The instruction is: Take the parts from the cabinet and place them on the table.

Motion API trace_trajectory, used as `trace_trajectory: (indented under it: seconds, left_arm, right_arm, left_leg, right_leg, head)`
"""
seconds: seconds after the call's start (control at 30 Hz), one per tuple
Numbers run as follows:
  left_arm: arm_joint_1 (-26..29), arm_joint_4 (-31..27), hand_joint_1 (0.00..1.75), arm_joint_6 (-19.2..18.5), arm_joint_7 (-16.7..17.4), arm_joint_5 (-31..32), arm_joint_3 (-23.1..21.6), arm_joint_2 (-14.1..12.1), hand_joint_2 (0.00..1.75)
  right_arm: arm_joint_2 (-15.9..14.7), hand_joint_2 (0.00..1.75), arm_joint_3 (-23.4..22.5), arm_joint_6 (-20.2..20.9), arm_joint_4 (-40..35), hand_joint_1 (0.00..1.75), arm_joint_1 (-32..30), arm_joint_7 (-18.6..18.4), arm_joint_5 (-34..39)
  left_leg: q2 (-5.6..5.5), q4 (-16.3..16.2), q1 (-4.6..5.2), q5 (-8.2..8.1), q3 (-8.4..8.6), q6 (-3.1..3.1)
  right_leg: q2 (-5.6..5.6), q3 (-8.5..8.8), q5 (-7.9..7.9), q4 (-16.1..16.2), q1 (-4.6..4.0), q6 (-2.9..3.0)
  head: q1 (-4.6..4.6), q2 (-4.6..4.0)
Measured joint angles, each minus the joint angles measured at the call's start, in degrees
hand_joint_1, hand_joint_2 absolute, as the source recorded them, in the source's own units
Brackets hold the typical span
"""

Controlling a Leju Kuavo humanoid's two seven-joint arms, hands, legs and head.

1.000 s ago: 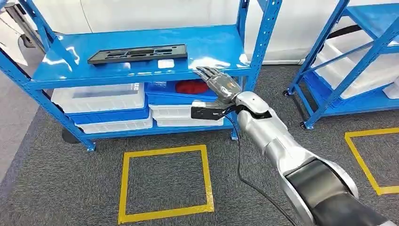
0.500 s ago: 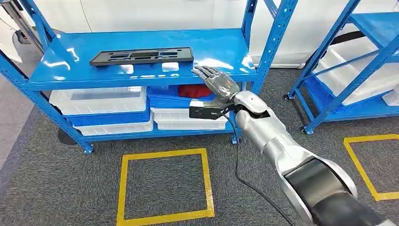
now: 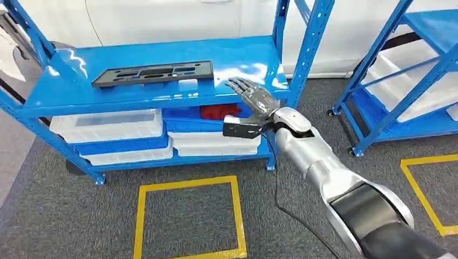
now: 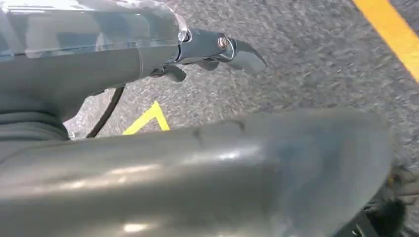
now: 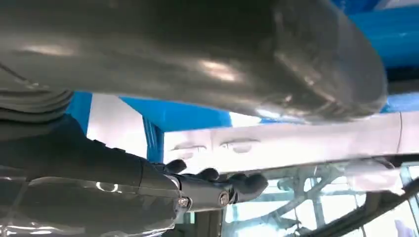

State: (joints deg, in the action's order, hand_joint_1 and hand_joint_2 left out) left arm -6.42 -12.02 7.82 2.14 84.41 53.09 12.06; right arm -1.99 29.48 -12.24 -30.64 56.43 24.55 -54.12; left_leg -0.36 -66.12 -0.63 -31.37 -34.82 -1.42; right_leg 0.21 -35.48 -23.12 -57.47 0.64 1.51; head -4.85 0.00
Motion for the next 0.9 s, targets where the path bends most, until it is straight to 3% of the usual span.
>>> trace_trajectory:
  seconds: [0.07, 0.1, 0.13, 0.23, 0.3, 0.37, 0.4, 0.43, 0.47, 0.53, 0.57, 0.6, 0.63, 0.67, 0.73, 0.8, 0.9]
  left_arm:
    - [0.0, 0.0, 0.0, 0.0, 0.0, 0.0, 0.0, 0.0, 0.0]
    - [0.1, 0.0, 0.0, 0.0, 0.0, 0.0, 0.0, -0.1, 0.0]
    - [0.1, 0.0, 0.0, 0.0, 0.0, 0.0, 0.0, -0.1, 0.0]
    - [0.1, 0.0, 0.0, 0.0, 0.0, 0.0, 0.0, -0.1, 0.0]
    - [0.1, 0.0, 0.0, 0.0, 0.0, -0.2, 0.0, -0.2, 0.0]
    - [0.3, 0.0, 0.0, 0.0, 0.0, -0.4, 0.1, -0.2, 0.0]
    - [0.3, 0.0, 0.0, 0.0, -0.1, -0.4, 0.1, -0.2, 0.0]
    - [0.3, 0.0, 0.0, 0.0, -0.1, -0.4, 0.1, -0.1, 0.0]
    - [0.3, 0.0, 0.0, 0.0, -0.2, -0.5, 0.1, -0.1, 0.0]
    - [0.3, 0.0, 0.0, 0.0, -0.2, -0.5, 0.1, -0.1, 0.0]
    - [0.3, 0.0, 0.0, -0.1, -0.2, -0.5, 0.1, -0.1, 0.0]
    - [0.4, 0.0, 0.0, -0.1, -0.3, -0.5, 0.1, -0.1, 0.0]
    - [0.4, 0.0, 0.0, -0.1, -0.4, -0.5, 0.1, -0.1, 0.0]
    - [0.4, 0.0, 0.0, -0.1, -0.4, -0.5, 0.1, -0.1, 0.0]
    - [0.4, 0.0, 0.0, -0.1, -0.5, -0.5, 0.1, -0.1, 0.0]
    - [0.3, 0.0, 0.0, -0.1, -0.5, -0.6, 0.1, -0.1, 0.0]
    - [0.3, 0.0, 0.0, -0.1, -0.5, -0.6, 0.1, -0.1, 0.0]
  right_arm:
    - [0.0, 0.0, 0.2, 0.0, 0.0, 0.0, -0.3, 0.0, 0.0]
    - [0.0, 0.0, 0.3, 0.0, 0.1, 0.0, -0.4, 0.0, 0.0]
    - [0.0, 0.0, 0.3, 0.0, 0.1, 0.0, -0.5, 0.0, 0.0]
    - [0.0, 0.0, 0.4, 0.1, 0.1, 0.0, -0.4, 0.0, 0.1]
    - [0.1, 0.0, 0.6, 0.1, 0.2, 0.0, -0.2, 0.2, 0.5]
    - [0.1, 0.0, 0.7, 0.0, 0.2, 0.0, -0.3, 0.3, 1.0]
    - [0.1, 0.0, 0.8, 0.0, 0.2, 0.0, -0.1, 0.3, 1.1]
    - [0.1, 0.0, 0.9, 0.0, 0.1, 0.0, -0.1, 0.3, 1.2]
    - [0.1, 0.0, 0.9, -0.1, 0.1, 0.0, 0.2, 0.4, 1.4]
    - [0.2, 0.0, 0.9, -0.1, 0.2, 0.0, 0.3, 0.4, 1.5]
    - [0.1, 0.0, 1.0, -0.1, 0.2, 0.0, 0.0, 0.4, 1.5]
    - [0.1, 0.0, 1.1, -0.1, 0.4, 0.0, -0.2, 0.4, 1.6]
    - [0.1, 0.0, 1.1, -0.1, 0.4, 0.0, -0.4, 0.4, 1.7]
    - [0.1, 0.0, 1.1, -0.1, 0.5, 0.0, -0.4, 0.4, 1.8]
    - [0.1, 0.0, 1.1, -0.1, 0.5, 0.0, -0.2, 0.5, 1.9]
    - [0.2, 0.0, 1.2, -0.1, 0.6, 0.0, -0.1, 0.7, 2.0]
    - [0.2, 0.0, 1.4, -0.1, 0.7, 0.0, 0.0, 0.7, 2.1]
  left_leg:
    - [0.01, -8.9, 0.0, -2.67, -5.47, -0.21]
    - [0.01, -10.5, 0.0, -2.08, -7.19, -0.2]
    - [0.01, -8.7, 0.0, 0.2, -7.12, -0.09]
    - [0.01, 6.1, 0.04, 10.09, -1.62, 0.78]
    - [-0.01, 8.6, 0.55, 8.34, -0.13, 1.39]
    - [-0.06, 8.3, 0.57, 8.1, -0.37, 1.83]
    - [-0.13, 8.7, 0.42, 8.14, -0.04, 2.09]
    - [-0.09, 9.2, 0.05, 8.17, 0.51, 2.39]
    - [-0.07, 9.3, 0.02, 7.93, 0.8, 2.76]
    - [0.01, 9.3, 0.02, 7.41, 1.19, 3.04]
    - [0.0, 9.2, 0.02, 7.1, 1.43, 3.07]
    - [-0.04, 9.2, 0.02, 6.78, 1.78, 3.07]
    - [-0.14, 9.2, 0.01, 6.39, 2.32, 3.01]
    - [-0.24, 9.1, -0.01, 5.91, 2.97, 2.89]
    - [-0.29, 9.0, -0.01, 4.7, 4.55, 2.47]
    - [-0.3, 8.7, 0.42, 3.78, 4.79, 1.61]
    - [-0.12, 9.4, 0.28, 3.27, 5.23, 0.61]
  right_leg:
    - [0.02, 0.53, -0.62, 0.0, -0.25, 0.17]
    - [0.04, 0.93, -0.97, -0.1, -0.35, 0.2]
    - [0.11, 1.44, -1.36, -0.1, -0.44, 0.17]
    - [0.15, 3.55, -2.86, -0.1, -0.55, -0.17]
    - [0.31, 3.35, -3.24, -0.3, -0.8, -0.81]
    - [0.24, 3.33, -3.38, 0.0, -0.61, -1.24]
    - [0.23, 3.57, -3.65, 0.0, -0.83, -1.66]
    - [0.09, 3.48, -4.18, -0.6, -0.5, -1.95]
    - [0.11, 2.36, -5.14, -3.0, -0.57, -2.2]
    - [0.09, -3.2, -8.72, -12.4, -0.22, -2.67]
    - [0.08, -6.15, -9.79, -16.9, -0.06, -2.87]
    - [0.07, -8.02, -9.51, -19.1, 0.14, -3.03]
    - [0.06, -8.5, -7.81, -18.5, 0.28, -3.09]
    - [0.03, -7.62, -4.72, -15.2, 0.36, -3.07]
    - [-0.19, -3.42, 2.36, -4.1, 0.47, -2.87]
    - [-0.14, -1.63, 1.26, -0.5, 0.02, -2.24]
    - [-0.01, -1.64, 0.5, -0.8, -0.25, -1.08]
  head:
    - [0.0, 0.0]
    - [0.0, 0.0]
    - [0.0, 0.0]
    - [0.0, 0.0]
    - [0.0, 0.0]
    - [0.0, 0.0]
    - [0.0, 0.0]
    - [0.0, 0.0]
    - [0.02, 0.0]
    - [0.0, 0.0]
    - [0.02, 0.0]
    - [0.02, 0.0]
    - [0.02, 0.0]
    - [0.02, 0.0]
    - [0.02, 0.0]
    - [0.02, 0.0]
    - [0.02, 0.0]
